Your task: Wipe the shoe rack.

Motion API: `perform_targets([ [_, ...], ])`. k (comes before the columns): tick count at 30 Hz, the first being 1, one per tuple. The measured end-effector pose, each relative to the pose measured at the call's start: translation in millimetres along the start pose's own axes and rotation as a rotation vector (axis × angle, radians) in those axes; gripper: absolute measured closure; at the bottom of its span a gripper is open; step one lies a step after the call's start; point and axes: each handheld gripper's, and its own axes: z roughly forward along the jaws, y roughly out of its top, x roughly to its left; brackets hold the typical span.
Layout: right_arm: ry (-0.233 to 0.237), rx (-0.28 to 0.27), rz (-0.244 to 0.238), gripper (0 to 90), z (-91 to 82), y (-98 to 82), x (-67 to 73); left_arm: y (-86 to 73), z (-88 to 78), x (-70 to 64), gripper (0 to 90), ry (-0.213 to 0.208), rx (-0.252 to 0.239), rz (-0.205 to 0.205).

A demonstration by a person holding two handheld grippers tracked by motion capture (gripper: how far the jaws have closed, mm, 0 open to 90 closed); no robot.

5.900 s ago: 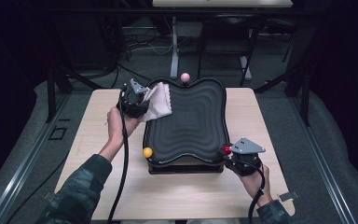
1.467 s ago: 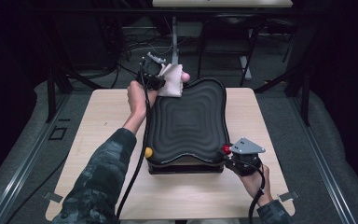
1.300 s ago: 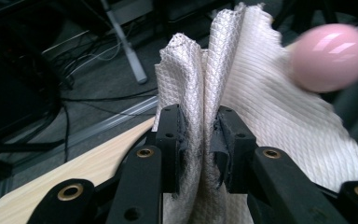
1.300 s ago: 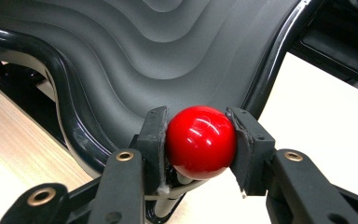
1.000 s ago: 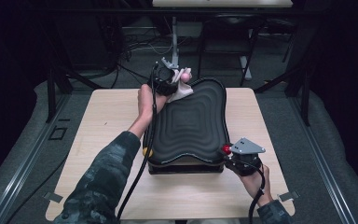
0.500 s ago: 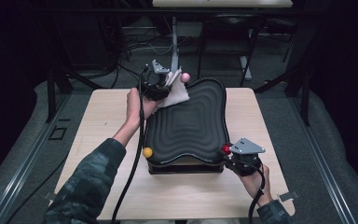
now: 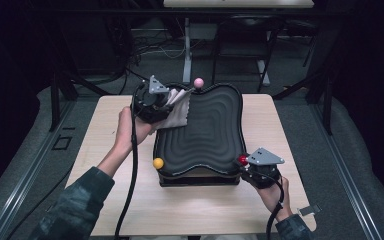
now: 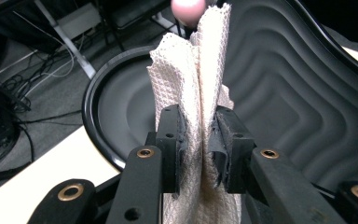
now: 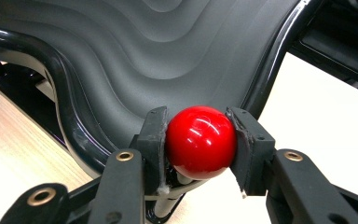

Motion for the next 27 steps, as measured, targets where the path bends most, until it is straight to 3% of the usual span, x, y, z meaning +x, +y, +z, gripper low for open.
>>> perform_targets([
  [10,-0.006,0.000,0.001,60.1,0.2,0.1,0.4,-34.9,-26.7,-18.9,73.2,-0.055,0.019,0.000],
  [13,-0.005,0.000,0.001,60.2,0.1,0.0,0.3,-45.5,-33.6,-24.6,73.1,-0.050,0.023,0.007],
  [16,-0.005,0.000,0.001,60.2,0.1,0.1,0.4,-55.3,-41.4,-28.0,73.0,-0.072,0.007,-0.029],
  [21,-0.006,0.004,-0.001,60.1,-0.1,0.2,0.4,-68.6,-50.3,-35.3,72.6,-0.114,0.002,-0.053],
  [27,-0.008,0.004,-0.002,60.1,-0.1,0.2,0.5,-92.2,-42.2,-46.4,71.8,-0.146,0.032,-0.081],
])
